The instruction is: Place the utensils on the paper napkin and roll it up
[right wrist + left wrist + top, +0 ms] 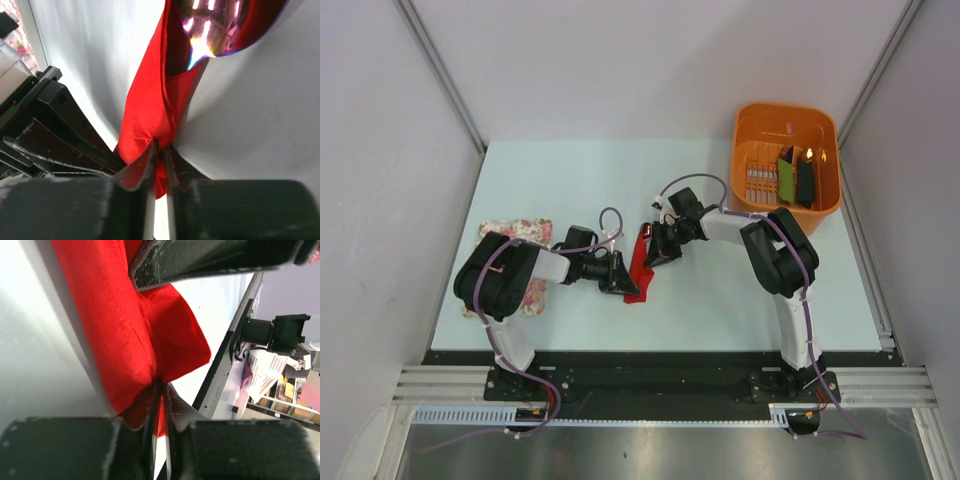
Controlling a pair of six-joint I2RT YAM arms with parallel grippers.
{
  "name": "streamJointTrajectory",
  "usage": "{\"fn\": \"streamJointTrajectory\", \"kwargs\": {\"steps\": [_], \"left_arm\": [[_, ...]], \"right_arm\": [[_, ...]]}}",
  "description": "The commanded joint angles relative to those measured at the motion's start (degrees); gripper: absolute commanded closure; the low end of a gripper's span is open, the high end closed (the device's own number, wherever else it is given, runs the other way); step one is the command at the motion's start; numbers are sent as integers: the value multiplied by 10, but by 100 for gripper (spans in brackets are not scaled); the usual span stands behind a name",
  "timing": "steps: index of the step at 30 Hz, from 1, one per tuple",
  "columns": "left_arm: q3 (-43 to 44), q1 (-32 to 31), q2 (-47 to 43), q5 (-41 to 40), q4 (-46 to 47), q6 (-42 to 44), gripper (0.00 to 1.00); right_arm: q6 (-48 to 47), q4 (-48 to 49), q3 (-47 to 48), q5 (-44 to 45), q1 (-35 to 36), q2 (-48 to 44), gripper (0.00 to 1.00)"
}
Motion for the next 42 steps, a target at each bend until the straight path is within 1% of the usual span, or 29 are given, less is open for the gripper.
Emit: {"fn": "streamJointTrajectory", "kwargs": {"steps": [1, 2, 4, 7, 8, 9, 10, 12, 13, 15, 18, 21, 26, 31, 33, 40, 42], "left_arm": [[0, -1, 32, -71, -65, 66, 83], [0, -1, 31, -70, -64, 67, 83], [-1, -1, 28, -71, -62, 67, 83], [-2, -1, 23, -66, -53, 62, 80], [-2, -1, 20, -64, -50, 56, 79], [-1, -1, 17, -61, -48, 55, 75], [-1, -1, 12, -56, -43, 52, 73], [-1, -1, -1, -44, -28, 41, 65], [-1, -1, -19, -39, -14, 38, 62], [-3, -1, -39, -24, -1, 23, 54], [6, -1, -71, -24, -12, 24, 48], [13, -2, -93, -34, -33, 36, 44], [35, -22, -115, -76, -98, 102, 40], [63, -57, -135, -135, -154, 155, 39], [74, -69, -135, -147, -171, 174, 39], [104, -112, -117, -179, -188, 188, 42], [116, -117, -104, -185, -194, 188, 47]], "right_arm": [[23, 19, 19, -8, -5, -13, 77], [27, 22, 19, -11, -5, -17, 71], [35, 26, 20, -15, -4, -19, 66], [25, 1, 31, -14, 1, -12, 64], [21, -4, 33, -10, 2, -7, 65], [16, -8, 33, -8, 3, -5, 68], [7, -13, 31, -5, 4, -4, 79], [-4, -17, 28, 8, 5, 1, 90], [-9, -26, 28, 15, 4, 3, 99], [-23, -31, 30, 32, 2, 12, 100], [-33, -35, 32, 39, -4, 22, 100], [-36, -36, 32, 41, -6, 25, 100], [-36, -33, 32, 43, -6, 23, 100], [-35, -32, 33, 41, -5, 24, 100], [-34, -32, 33, 41, -5, 25, 100], [-34, -33, 32, 42, -5, 24, 100], [-34, -32, 32, 42, -5, 25, 100]]}}
